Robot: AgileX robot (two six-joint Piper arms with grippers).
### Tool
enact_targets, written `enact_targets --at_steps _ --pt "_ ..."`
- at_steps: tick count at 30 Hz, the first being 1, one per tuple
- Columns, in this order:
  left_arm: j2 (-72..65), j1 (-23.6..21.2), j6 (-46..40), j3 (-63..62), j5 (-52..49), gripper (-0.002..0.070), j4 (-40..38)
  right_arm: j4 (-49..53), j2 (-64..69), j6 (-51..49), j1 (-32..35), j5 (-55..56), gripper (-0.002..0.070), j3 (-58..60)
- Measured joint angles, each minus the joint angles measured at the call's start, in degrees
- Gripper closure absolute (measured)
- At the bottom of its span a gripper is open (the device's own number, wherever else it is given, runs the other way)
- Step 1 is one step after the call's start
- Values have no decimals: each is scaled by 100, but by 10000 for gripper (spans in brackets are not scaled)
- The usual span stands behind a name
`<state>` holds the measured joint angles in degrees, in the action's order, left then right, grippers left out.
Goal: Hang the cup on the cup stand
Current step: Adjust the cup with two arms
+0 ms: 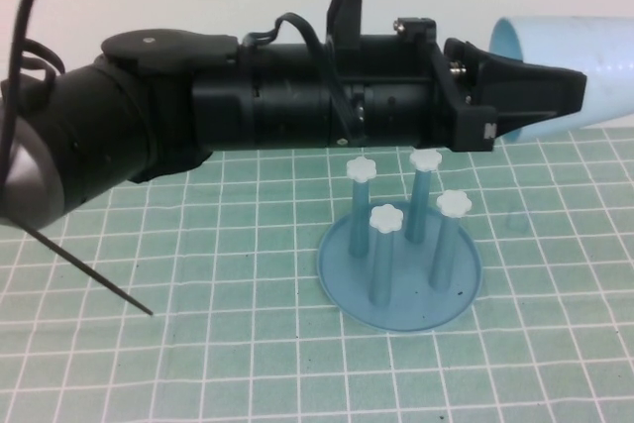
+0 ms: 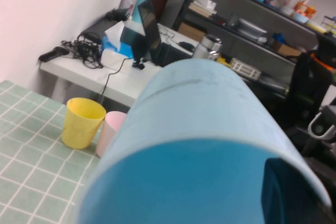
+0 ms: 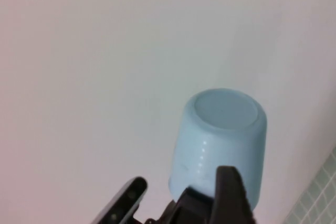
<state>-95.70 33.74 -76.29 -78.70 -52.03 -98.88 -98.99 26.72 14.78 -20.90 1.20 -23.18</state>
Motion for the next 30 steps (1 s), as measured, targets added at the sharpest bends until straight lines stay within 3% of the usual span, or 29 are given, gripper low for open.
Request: enact_targets --at_steps 10,24,30 --pt "0 121 0 28 460 666 -11 -50 0 964 0 -55 270 0" --pt "0 121 -251 28 492 666 -11 -50 146 554 0 -120 307 0" --pt "0 121 -376 28 545 666 -20 -50 824 483 0 -451 263 -111"
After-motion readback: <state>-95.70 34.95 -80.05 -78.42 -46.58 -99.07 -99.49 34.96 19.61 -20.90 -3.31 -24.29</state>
